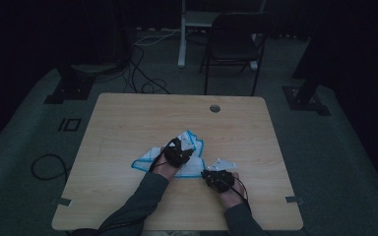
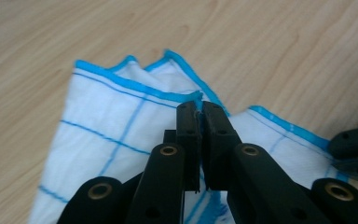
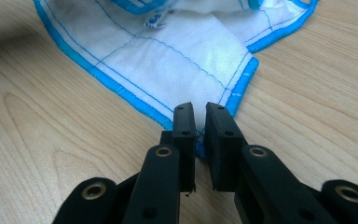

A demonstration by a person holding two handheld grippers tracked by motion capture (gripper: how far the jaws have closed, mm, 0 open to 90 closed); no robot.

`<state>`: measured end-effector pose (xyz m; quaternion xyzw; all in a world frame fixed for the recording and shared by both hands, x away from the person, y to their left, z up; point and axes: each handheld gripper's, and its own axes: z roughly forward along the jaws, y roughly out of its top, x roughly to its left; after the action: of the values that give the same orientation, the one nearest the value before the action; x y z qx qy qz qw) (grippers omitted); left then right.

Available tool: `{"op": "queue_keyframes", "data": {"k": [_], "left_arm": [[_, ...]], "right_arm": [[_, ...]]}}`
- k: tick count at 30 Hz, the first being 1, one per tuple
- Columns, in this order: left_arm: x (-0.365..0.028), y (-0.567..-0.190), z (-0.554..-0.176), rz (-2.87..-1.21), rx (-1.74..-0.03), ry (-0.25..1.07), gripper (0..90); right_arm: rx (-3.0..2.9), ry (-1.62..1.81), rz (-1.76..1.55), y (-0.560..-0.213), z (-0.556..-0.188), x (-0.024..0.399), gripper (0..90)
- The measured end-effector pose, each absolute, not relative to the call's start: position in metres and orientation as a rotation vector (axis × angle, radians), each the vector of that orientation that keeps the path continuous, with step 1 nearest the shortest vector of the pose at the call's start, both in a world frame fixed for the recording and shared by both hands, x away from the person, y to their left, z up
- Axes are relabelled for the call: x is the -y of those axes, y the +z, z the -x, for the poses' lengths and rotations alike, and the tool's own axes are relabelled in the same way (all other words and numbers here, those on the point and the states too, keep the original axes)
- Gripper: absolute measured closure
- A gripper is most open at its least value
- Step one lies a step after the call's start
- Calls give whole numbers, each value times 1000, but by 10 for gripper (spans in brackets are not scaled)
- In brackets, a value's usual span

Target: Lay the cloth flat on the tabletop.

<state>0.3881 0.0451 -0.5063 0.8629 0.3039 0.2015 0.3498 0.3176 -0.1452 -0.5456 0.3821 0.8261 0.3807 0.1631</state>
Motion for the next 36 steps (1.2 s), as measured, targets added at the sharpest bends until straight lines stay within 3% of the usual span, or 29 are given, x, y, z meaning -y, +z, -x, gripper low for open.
{"op": "queue_keyframes", "data": {"k": [36], "left_arm": [[-142,-463,-418,-2057,-1018,634,872]], "right_arm": [[-2353,1068,-1094,-545,-313,150,827]]}}
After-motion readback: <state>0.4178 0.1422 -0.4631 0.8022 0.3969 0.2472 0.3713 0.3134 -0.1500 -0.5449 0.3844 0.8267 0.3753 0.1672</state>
